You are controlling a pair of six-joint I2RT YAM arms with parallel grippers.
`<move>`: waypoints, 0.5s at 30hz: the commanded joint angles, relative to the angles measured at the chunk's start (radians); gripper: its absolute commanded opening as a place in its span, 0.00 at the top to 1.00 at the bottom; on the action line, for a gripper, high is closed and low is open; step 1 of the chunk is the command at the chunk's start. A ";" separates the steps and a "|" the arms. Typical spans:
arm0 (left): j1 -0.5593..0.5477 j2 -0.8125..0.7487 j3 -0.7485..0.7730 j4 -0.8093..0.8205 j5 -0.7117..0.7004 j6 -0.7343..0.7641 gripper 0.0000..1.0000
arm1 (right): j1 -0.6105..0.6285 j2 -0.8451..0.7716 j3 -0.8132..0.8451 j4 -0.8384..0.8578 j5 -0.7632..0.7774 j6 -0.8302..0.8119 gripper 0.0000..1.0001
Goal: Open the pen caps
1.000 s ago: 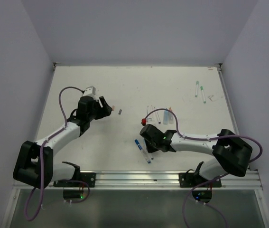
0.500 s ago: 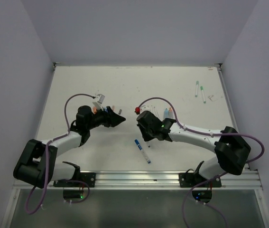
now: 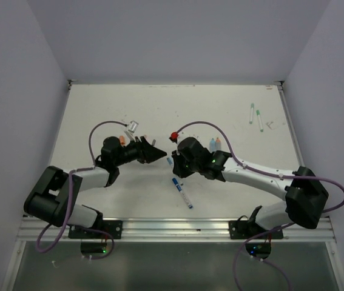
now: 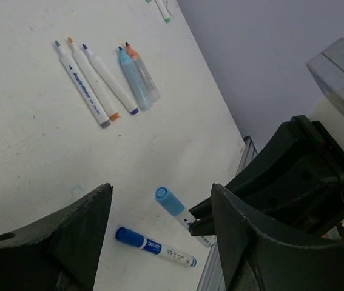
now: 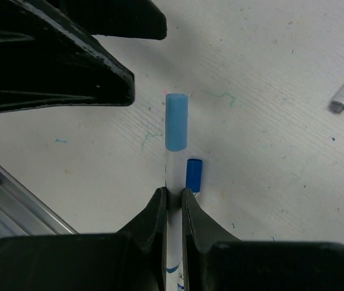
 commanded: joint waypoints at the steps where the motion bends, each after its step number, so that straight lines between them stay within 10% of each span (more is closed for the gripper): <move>1: -0.008 0.055 -0.006 0.135 0.034 -0.075 0.30 | -0.002 -0.040 0.021 0.064 -0.011 0.008 1.00; 15: -0.041 0.251 -0.041 0.491 0.086 -0.349 0.35 | -0.005 -0.013 0.024 0.116 -0.013 0.016 1.00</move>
